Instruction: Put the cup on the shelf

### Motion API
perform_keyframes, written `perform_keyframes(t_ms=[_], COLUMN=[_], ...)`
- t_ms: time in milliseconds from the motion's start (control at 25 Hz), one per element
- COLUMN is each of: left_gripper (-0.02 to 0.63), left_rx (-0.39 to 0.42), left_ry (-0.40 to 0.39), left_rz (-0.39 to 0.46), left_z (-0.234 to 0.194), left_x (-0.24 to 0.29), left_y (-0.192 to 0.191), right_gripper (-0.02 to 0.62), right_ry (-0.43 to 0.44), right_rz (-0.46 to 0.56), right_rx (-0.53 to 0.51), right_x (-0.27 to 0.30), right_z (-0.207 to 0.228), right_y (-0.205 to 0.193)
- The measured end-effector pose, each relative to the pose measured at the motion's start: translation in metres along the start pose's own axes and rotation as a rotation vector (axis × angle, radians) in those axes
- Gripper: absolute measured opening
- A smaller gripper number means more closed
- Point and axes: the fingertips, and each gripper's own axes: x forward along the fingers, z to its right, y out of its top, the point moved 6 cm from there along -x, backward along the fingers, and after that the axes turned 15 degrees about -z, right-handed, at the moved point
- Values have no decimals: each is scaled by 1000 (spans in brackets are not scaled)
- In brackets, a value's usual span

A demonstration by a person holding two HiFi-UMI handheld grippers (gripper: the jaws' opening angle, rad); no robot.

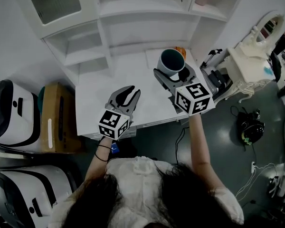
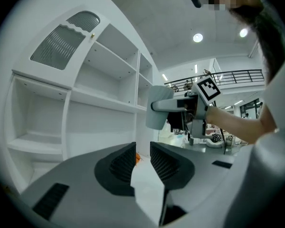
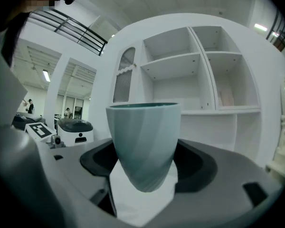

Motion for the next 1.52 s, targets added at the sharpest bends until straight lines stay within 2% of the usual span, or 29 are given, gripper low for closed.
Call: perform_keyframes(t_ms=[160, 480, 720, 1120, 1520], left_gripper=[91, 91, 91, 91, 91], left_rx=[-8, 18, 12, -2, -16], left_ry=[-22, -65, -78, -103, -99], left_rz=[14, 15, 16, 6, 2], left_z=[-20, -53, -74, -93, -108], left_x=[11, 27, 30, 35, 39], left_y=[8, 21, 21, 18, 13], right_gripper=[339, 339, 339, 339, 339], right_ry=[-20, -42, -49, -98, -160], right_rz=[14, 47, 37, -92, -191], right_rx=[-73, -90, -59, 55, 82], right_x=[28, 80, 115, 176, 210], right_z=[22, 63, 95, 159, 186], right_y=[53, 143, 195, 231, 232])
